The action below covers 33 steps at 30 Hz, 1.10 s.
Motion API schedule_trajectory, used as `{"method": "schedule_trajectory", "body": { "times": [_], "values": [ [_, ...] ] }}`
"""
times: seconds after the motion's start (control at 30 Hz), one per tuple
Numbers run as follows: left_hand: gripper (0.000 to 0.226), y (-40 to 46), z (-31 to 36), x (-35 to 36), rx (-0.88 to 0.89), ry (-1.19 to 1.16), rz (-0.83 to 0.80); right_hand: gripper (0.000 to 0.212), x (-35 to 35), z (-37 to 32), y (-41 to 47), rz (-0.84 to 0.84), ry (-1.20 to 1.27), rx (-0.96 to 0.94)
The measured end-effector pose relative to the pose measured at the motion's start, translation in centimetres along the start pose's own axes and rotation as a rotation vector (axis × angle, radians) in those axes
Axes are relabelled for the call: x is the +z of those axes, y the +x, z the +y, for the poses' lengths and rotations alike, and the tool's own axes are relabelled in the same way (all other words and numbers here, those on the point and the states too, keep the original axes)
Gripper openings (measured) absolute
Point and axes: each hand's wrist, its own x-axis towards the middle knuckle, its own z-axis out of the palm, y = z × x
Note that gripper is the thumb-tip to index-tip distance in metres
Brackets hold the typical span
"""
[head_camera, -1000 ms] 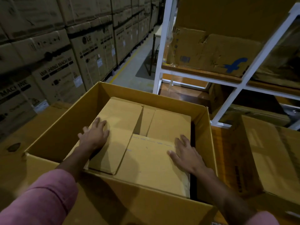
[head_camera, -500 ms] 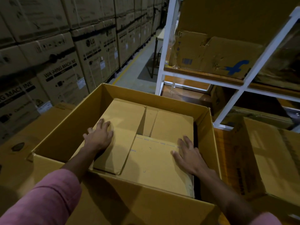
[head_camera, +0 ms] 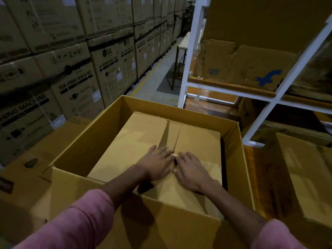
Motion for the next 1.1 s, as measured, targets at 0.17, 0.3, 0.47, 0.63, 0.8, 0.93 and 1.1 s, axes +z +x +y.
{"method": "schedule_trajectory", "body": {
  "times": [0.17,0.3,0.47,0.63,0.8,0.93,1.1],
  "values": [
    [0.052,-0.7,0.1,-1.6,0.009,0.337,0.071,0.064,0.1,-2.5,1.0,0.038,0.034,-0.063],
    [0.045,-2.2,0.4,-2.8,-0.150,0.416,0.087,0.062,-0.2,-4.2,1.9,0.016,0.042,-0.130],
    [0.063,-3.9,0.8,-4.5,-0.361,0.367,0.120,0.042,-1.5,-7.9,4.0,0.073,0.167,-0.303],
    [0.063,-6.4,-0.5,-4.9,-0.666,0.357,0.096,0.045,-2.7,-11.9,5.5,0.120,0.233,-0.484],
    [0.074,-8.8,-4.0,-4.0,-0.812,0.110,0.159,0.072,-3.0,-15.2,8.0,-0.003,0.221,-0.444],
    [0.083,-10.3,-6.4,-1.5,-0.888,-0.108,0.189,0.088,-2.1,-16.9,9.8,-0.120,0.172,-0.395],
    [0.072,-10.1,-7.9,0.4,-0.995,-0.375,0.174,0.091,-0.6,-18.1,11.2,-0.175,0.113,-0.406]
  ]
}}
